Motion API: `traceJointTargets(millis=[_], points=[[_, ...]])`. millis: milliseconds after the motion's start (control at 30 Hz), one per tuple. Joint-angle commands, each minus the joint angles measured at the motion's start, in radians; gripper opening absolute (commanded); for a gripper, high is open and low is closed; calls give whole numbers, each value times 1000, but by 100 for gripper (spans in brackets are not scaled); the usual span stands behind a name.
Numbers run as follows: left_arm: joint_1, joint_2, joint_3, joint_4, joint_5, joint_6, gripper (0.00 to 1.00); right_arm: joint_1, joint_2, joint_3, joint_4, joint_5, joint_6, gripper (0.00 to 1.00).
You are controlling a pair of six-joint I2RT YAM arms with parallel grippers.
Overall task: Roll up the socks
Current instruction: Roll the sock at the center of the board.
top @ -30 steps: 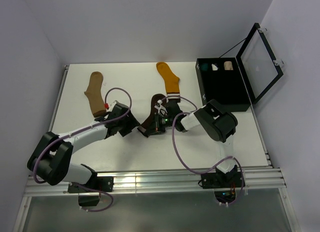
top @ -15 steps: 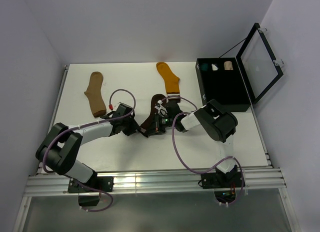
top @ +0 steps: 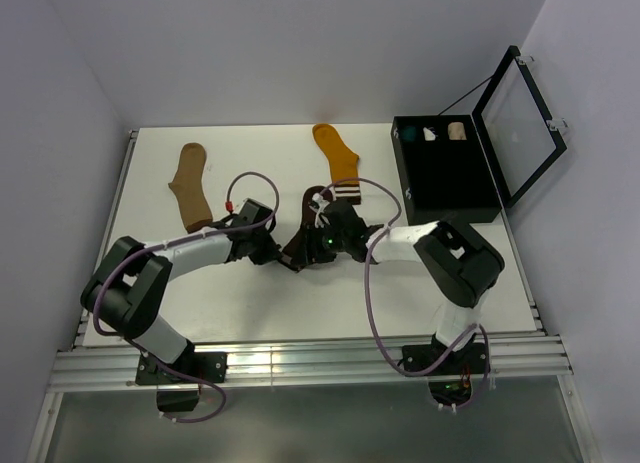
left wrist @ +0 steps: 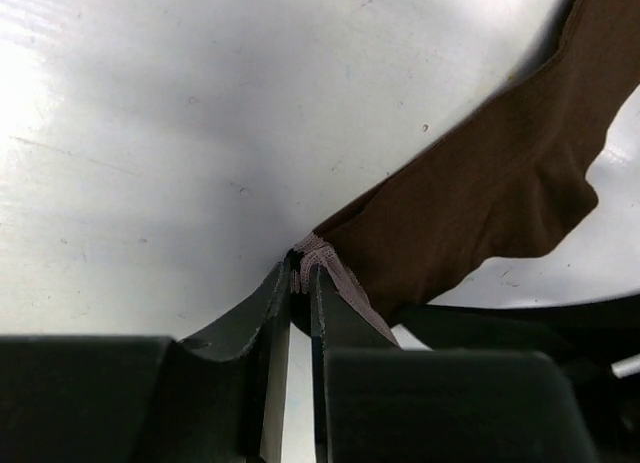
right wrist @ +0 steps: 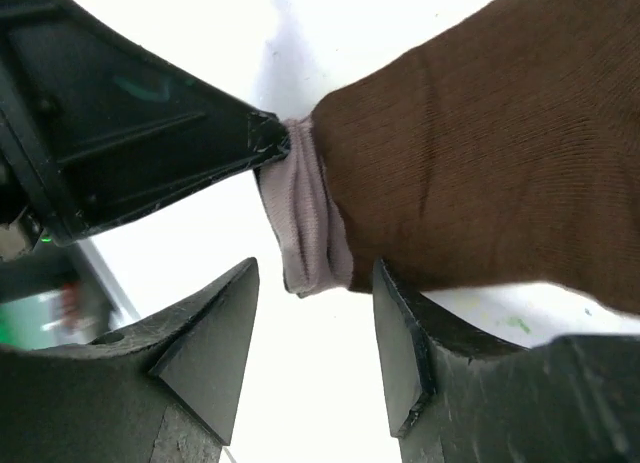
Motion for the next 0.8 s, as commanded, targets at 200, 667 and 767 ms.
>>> traceJointTargets(millis=[200,667,767], points=[[-3,47,71,-80,-19,104,14,201,-225,-80,7,590,-323,55],[-3,52,79,-81,-4,134,14,347,-127,-61,124,653,-481,52],[-5,52,78,-80,-4,134,14,347,-96,-46,129,658,-491,52]])
